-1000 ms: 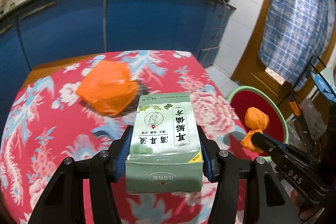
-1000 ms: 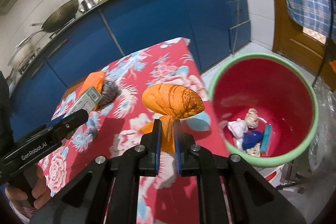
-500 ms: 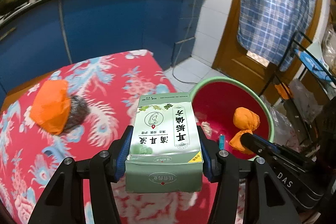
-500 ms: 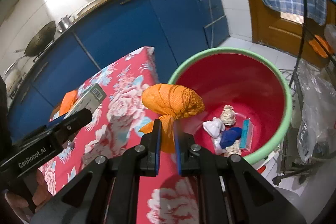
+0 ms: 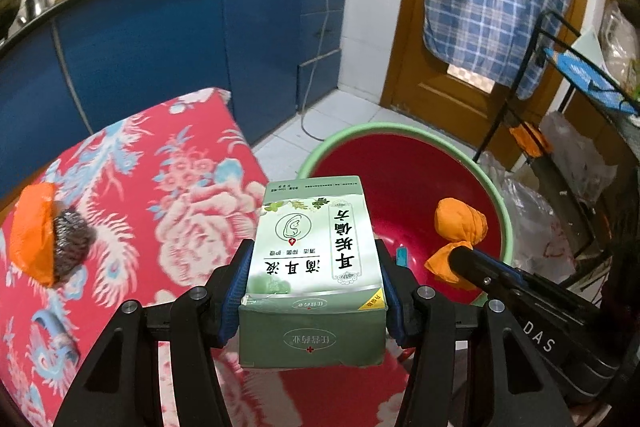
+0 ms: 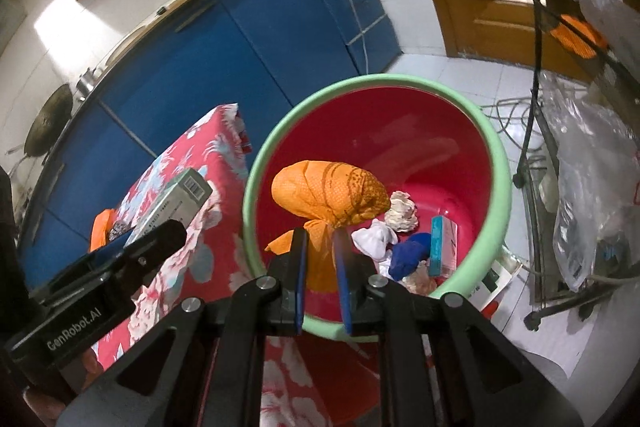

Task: Collect trash
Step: 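Open both grippers to drop the box and bag into the bucket, then move the left gripper to the orange mesh bag and grasp it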

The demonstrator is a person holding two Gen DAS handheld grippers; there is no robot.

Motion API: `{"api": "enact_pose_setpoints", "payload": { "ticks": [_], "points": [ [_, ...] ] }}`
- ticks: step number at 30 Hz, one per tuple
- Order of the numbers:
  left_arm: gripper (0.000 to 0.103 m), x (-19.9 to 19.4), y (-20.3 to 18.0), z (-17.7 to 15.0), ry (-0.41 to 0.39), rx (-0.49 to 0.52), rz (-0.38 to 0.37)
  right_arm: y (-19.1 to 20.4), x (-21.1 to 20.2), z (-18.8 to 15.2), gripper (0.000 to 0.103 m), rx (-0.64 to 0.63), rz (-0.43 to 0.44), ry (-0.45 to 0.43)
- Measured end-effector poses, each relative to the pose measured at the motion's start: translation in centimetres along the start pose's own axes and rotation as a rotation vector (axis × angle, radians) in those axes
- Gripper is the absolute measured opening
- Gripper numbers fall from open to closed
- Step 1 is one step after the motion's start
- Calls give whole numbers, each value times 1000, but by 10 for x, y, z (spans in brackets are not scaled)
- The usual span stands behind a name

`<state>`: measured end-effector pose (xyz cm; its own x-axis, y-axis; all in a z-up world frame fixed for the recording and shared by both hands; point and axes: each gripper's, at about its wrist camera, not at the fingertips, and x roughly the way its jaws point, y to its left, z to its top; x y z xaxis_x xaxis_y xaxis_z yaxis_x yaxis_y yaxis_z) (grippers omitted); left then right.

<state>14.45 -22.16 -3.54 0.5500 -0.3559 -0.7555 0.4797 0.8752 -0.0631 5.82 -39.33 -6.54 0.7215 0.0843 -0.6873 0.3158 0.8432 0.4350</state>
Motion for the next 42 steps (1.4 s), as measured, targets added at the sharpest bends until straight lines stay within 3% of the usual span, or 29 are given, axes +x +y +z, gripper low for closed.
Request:
{"api": "enact_pose_setpoints", "payload": {
  "ticks": [5,7,9,24,34,42],
  "points": [
    [59,13,-11,0,30,14,-15,-17,4,0,21,39,-5,3],
    [60,17,-13,-1,42,16,-16,-22,5,1,32,56,-1,8],
    [61,19,-15,-1,49,18,-13,-27,7,1,36,77,9,15],
    [63,9,-12,1,29,7,-15,-30,-2,1,38,100,9,-5],
    [63,-10,19,-1,-5,-50,33,-13,-13,-1,43,73,23,-16],
    [64,-28,73,-1,-32,-131,132,8,-15,-2,45,36,40,-5]
  ]
}}
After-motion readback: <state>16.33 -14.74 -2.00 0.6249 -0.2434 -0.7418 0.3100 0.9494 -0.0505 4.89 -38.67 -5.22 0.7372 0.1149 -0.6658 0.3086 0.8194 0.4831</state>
